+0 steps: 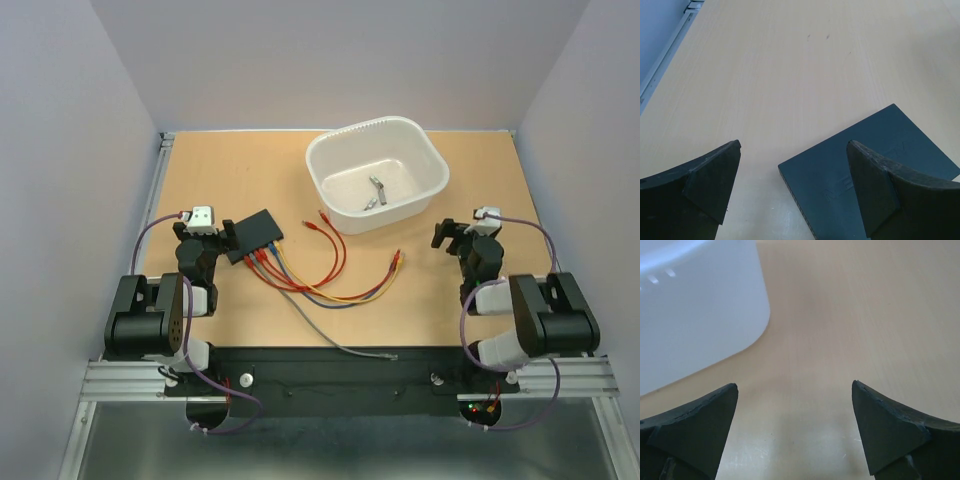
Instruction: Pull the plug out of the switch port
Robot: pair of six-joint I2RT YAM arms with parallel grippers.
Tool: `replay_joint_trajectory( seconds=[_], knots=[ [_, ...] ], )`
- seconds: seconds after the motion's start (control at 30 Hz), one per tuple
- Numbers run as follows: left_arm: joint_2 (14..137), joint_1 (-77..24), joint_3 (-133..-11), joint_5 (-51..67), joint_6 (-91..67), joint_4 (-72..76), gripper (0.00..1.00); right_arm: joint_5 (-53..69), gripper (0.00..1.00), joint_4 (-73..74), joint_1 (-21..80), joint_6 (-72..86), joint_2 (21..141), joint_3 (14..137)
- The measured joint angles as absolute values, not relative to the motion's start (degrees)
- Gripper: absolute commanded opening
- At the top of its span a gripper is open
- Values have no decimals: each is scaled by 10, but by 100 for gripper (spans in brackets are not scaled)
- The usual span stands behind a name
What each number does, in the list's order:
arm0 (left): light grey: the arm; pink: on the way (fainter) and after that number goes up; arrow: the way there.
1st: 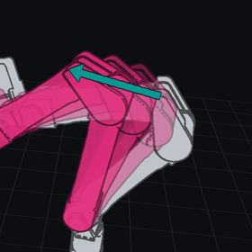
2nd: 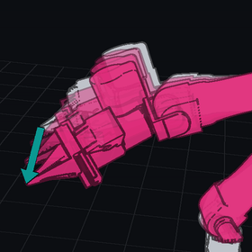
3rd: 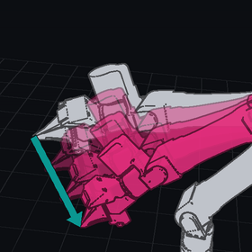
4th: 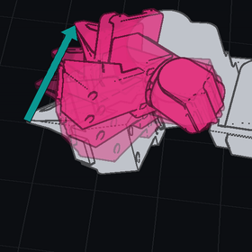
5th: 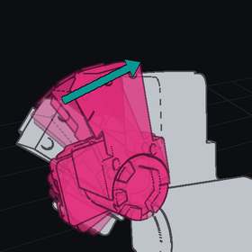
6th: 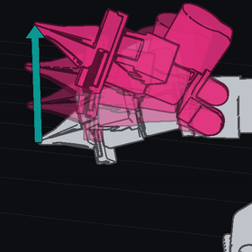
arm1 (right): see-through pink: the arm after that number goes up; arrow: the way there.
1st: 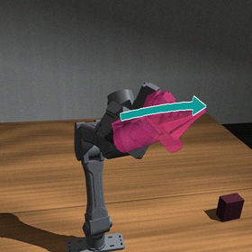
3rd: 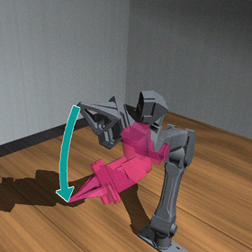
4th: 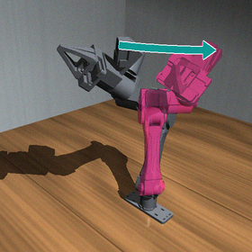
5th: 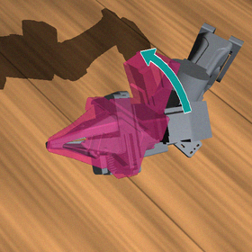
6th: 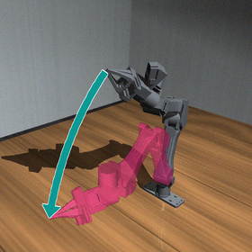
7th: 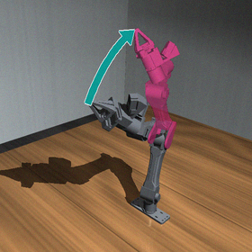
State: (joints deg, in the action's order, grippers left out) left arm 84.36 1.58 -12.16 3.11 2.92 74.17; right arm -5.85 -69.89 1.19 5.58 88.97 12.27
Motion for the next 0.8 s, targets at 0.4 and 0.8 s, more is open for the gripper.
replay_joint_trajectory(
  seconds=[0.4,0.8],
  knots=[
    [810,39,-287,118,29,550,88,160,72,-401,17,268,662,300],
    [882,30,-580,288,215,120,99,186,62,-312,352,439,841,374]
  ],
)
